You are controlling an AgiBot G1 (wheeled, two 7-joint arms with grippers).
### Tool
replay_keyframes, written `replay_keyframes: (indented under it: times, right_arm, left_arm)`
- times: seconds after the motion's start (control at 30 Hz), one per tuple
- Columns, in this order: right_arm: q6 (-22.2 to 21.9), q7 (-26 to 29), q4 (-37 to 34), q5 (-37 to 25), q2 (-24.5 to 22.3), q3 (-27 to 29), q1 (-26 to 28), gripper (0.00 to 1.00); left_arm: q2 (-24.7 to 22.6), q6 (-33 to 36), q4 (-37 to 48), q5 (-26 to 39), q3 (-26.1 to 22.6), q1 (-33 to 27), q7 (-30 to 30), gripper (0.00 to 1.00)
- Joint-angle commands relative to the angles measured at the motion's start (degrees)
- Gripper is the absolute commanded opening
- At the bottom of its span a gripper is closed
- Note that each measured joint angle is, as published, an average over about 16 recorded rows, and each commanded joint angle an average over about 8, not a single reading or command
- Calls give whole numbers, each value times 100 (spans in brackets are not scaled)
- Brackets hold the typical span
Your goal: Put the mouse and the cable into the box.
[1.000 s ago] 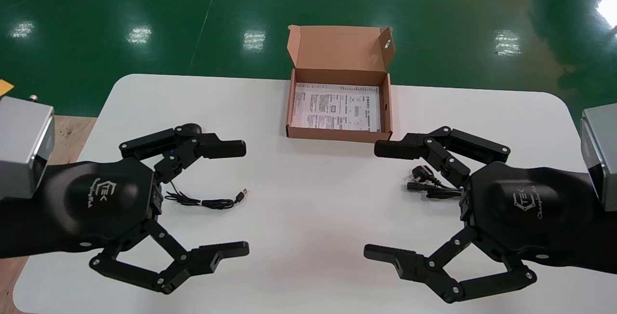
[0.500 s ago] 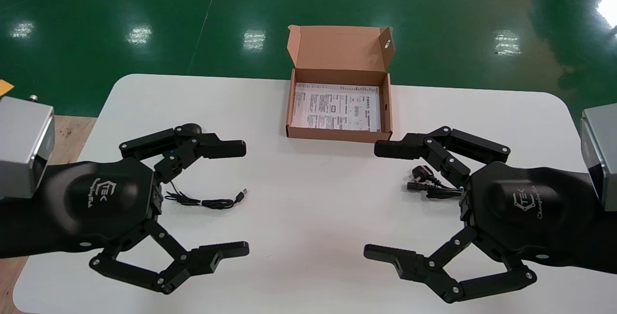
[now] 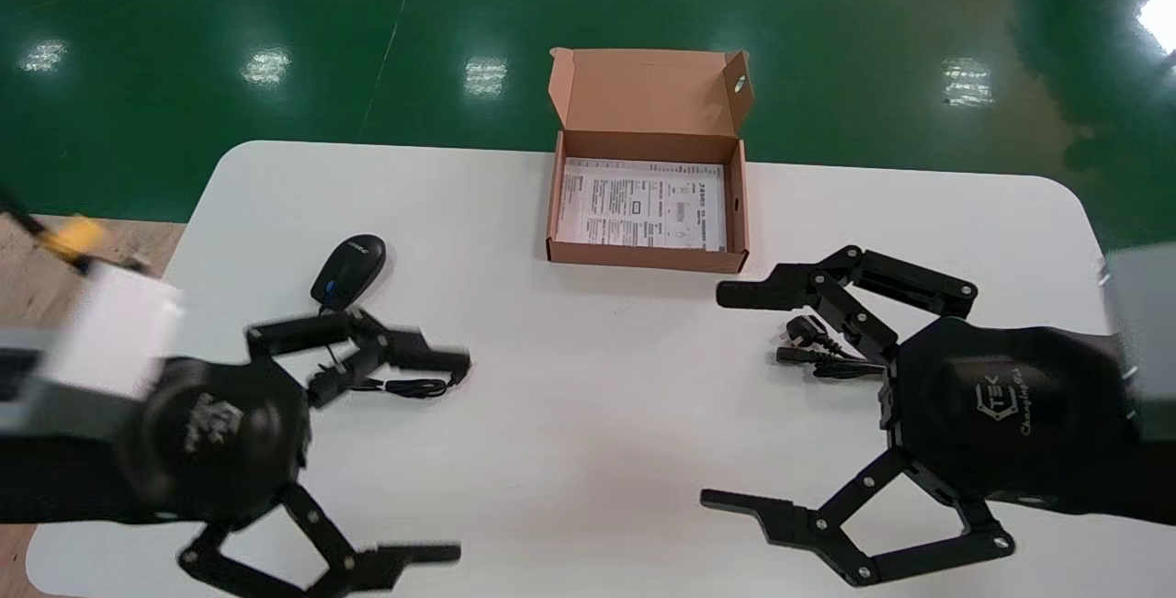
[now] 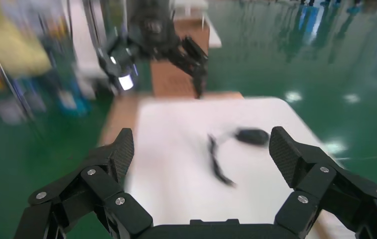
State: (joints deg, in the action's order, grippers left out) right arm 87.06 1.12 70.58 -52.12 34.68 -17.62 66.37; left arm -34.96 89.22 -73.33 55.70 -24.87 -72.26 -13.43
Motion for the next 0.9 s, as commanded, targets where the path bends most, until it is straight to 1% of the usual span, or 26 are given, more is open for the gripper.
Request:
replay_keyframes:
  times: [0.03, 0.13, 0.3, 0.4, 0.47, 0.57, 0.67, 0.77, 0.9]
  right_arm:
    - [60, -299, 20, -310, -49, -13, 148, 100]
    - [139, -1023, -530, -1112, 50, -234, 523, 100]
    - [93, -2125, -1907, -2333, 367, -683, 1137, 100]
    - [-113, -2689, -2796, -2920, 589, -912, 1481, 100]
    - [-368, -3029, -3344, -3256, 741, -1031, 1680, 100]
    - [-837, -3439, -4039, -3656, 965, -1163, 1911, 100]
    - [-1258, -3747, -4576, -3919, 1174, -1252, 2078, 100]
    - [-1534, -3998, -5001, -4074, 1354, -1316, 2206, 100]
    - [-1782, -4266, -5464, -4191, 1556, -1370, 2342, 100]
  left_arm:
    - [22, 157, -101, 511, -302, -422, -159, 100]
    - [-161, 162, 303, 1082, -813, -960, -103, 100]
    - [-547, 53, 1479, 1879, -1405, -1487, 349, 100]
    - [-831, -100, 2314, 2312, -1626, -1688, 717, 100]
    - [-1035, -249, 2878, 2574, -1740, -1792, 983, 100]
    - [-1335, -512, 3664, 2892, -1865, -1911, 1392, 100]
    - [-1594, -755, 4374, 3054, -1919, -1992, 1773, 100]
    - [-1813, -944, 4981, 3097, -1924, -2039, 2115, 100]
    - [-2050, -1156, 5619, 3113, -1922, -2058, 2532, 100]
